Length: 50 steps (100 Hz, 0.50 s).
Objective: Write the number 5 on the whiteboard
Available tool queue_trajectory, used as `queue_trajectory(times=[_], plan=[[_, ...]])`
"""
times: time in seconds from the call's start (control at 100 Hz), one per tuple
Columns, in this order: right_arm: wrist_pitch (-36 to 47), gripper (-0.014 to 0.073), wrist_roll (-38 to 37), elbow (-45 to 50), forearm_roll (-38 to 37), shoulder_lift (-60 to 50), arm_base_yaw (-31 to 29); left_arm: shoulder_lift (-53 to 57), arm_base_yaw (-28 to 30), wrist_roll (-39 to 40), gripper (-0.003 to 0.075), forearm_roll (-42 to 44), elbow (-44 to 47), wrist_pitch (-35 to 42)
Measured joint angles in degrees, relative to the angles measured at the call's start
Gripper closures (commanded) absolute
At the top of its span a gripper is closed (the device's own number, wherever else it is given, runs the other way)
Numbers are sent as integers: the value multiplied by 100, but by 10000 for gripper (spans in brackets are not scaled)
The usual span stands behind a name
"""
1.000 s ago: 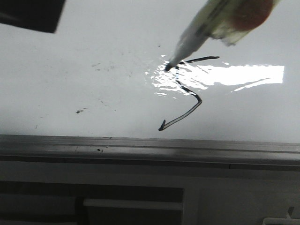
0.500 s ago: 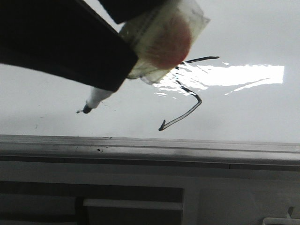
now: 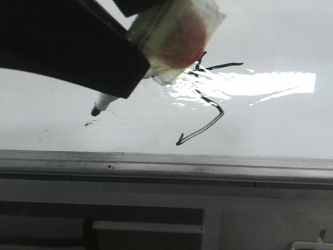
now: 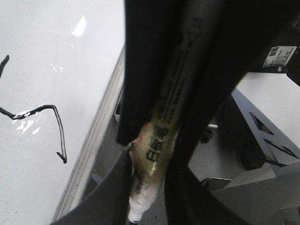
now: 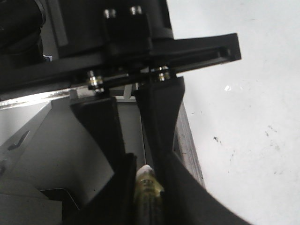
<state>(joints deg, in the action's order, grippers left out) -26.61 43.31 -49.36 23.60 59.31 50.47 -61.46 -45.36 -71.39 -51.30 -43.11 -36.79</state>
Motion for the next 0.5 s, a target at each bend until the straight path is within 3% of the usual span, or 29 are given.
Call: queue_trajectory(times=[0.07,0.14,0.29,0.33,0.4,0.5], plan=[[0,632,0,0,2,0,0,0,0,-13,741,9,0,0],[0,532,0,0,11,0,0,0,0,-23,741,9,-4,0],[233,107,0,0,69,0,0,0,-4,36,741,-54,-13,16],[255,39,0,-4,106,0,0,0,-4,79,741,-54,-13,77],[265,-31,0,-4,166,-13,0,0,9,147,741,-54,-13,183],[380,-20,0,-4,169,-180,-23,0,30,202,741,-62,-2,297]])
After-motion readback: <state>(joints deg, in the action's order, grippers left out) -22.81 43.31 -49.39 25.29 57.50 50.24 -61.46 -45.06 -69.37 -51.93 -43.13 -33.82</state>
